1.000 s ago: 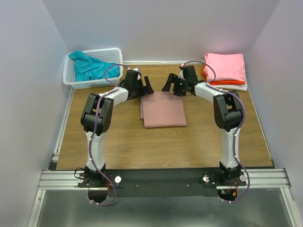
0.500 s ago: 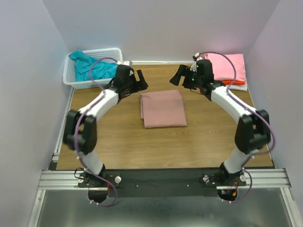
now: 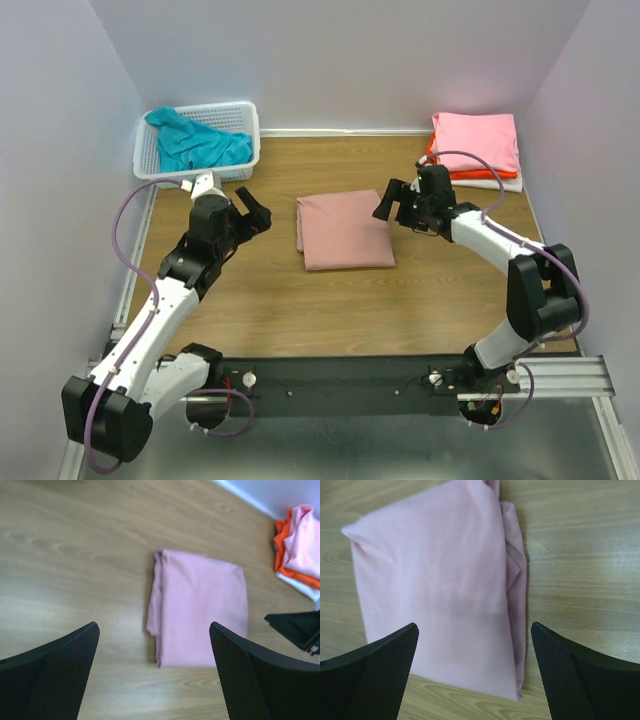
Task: Fold and stack the t-shirts
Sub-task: Neatly place the folded tshirt to the corner
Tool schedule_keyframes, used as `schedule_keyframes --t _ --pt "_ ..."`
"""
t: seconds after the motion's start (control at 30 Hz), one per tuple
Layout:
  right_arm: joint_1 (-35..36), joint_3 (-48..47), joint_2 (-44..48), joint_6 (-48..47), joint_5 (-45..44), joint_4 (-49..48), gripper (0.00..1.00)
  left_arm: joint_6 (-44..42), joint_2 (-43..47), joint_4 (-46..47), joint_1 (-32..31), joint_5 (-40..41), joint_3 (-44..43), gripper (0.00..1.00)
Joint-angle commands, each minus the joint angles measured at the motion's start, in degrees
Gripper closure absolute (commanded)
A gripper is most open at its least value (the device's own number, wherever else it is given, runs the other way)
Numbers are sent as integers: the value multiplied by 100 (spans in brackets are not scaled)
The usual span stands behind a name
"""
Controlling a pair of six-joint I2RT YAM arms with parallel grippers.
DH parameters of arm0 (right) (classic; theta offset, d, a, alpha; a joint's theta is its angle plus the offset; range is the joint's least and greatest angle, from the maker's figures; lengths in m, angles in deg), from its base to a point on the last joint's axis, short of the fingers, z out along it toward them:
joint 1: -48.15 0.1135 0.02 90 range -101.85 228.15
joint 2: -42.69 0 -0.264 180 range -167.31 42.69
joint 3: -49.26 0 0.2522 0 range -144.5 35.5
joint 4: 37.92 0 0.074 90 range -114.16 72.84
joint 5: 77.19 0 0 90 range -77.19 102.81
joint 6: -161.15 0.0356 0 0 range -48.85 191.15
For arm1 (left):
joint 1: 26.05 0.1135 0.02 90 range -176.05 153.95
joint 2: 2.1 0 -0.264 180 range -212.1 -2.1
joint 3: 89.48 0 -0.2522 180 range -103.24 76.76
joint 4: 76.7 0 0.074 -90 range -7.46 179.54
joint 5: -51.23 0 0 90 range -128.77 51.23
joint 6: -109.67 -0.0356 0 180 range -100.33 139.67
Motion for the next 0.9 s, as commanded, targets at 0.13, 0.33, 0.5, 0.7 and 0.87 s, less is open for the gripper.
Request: schedule_keyframes --t 0.13,0.33,0.5,0.7,0.87 --pt "-29 -258 -827 -267 157 76 0 354 880 -615 6 344 586 1" --pt "-20 -337 -1293 -284 113 76 6 311 872 -748 6 362 683 2" --pt "-20 -469 -1654 -258 297 85 15 319 811 -774 6 362 780 2" --pt "-11 -583 -1997 -240 508 85 35 302 872 -844 6 414 753 2" --pt "33 -689 -2278 -266 657 85 59 319 986 -897 6 555 736 2"
